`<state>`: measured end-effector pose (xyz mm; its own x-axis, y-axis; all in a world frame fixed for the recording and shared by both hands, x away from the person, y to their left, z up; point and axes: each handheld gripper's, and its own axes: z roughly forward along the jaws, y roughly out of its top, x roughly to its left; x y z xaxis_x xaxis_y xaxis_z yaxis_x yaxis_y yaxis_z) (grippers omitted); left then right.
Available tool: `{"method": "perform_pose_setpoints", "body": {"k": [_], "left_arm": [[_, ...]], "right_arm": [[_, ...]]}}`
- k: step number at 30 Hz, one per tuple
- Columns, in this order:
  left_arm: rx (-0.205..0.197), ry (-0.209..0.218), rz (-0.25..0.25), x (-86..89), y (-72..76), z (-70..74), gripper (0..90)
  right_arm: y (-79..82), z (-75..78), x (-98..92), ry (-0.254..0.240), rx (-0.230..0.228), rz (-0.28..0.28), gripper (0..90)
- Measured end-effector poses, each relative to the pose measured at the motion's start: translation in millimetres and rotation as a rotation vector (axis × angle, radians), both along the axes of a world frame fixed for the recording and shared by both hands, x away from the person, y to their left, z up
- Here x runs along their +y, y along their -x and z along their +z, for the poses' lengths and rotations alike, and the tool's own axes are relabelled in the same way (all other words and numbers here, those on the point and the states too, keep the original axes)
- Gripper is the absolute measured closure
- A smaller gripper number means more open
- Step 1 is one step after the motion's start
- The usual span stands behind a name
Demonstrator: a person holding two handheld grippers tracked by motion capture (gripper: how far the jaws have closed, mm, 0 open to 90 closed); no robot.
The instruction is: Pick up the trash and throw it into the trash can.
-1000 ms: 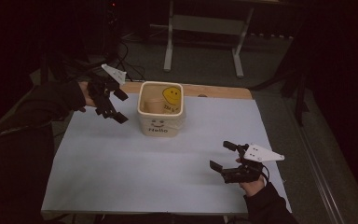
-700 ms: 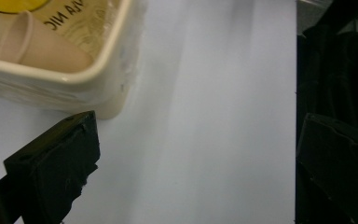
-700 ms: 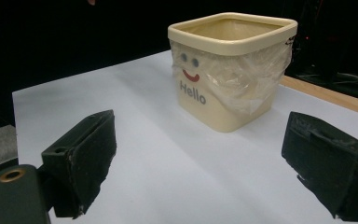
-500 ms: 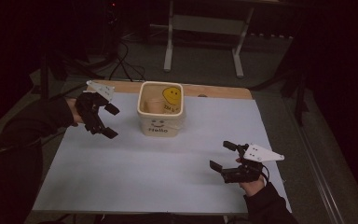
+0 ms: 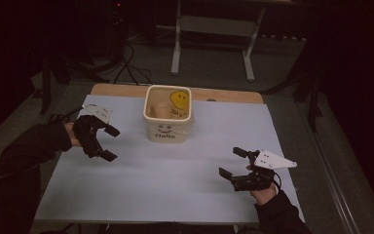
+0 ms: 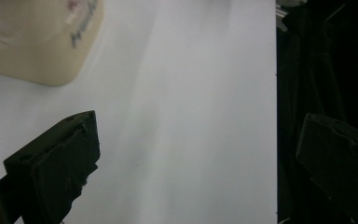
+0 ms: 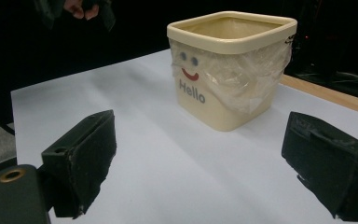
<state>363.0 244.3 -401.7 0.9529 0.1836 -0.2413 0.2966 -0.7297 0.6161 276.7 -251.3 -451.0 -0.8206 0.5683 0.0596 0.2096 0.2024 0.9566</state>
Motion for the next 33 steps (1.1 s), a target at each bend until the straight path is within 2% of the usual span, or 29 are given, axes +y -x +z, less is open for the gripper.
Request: {"method": "perform_pose_setpoints", "body": {"k": [6,11,20,25,33], "left_arm": [[0.015,0.019,-0.018,-3.7,12.6,-16.1,0.6],[0.026,0.025,-0.038,-6.2,22.7,-23.7,0.7],[0.034,0.081,-0.045,-9.4,37.8,-36.2,0.7],[0.033,0.113,-0.051,-12.9,44.8,-47.9,0.7],[0.034,0.165,-0.032,-14.4,52.8,-62.7,0.7]], "right_arm": [[0.1,0.1,0.2,0.003,-0.002,0.001,9.7],[0.5,0.3,-0.4,0.003,-0.004,-0.002,9.8],[0.4,0.3,-0.2,0.002,-0.002,-0.002,9.8],[0.1,0.1,-0.2,0.004,-0.003,-0.002,9.8],[-0.2,-0.5,0.0,0.007,0.001,-0.002,9.8]]}}
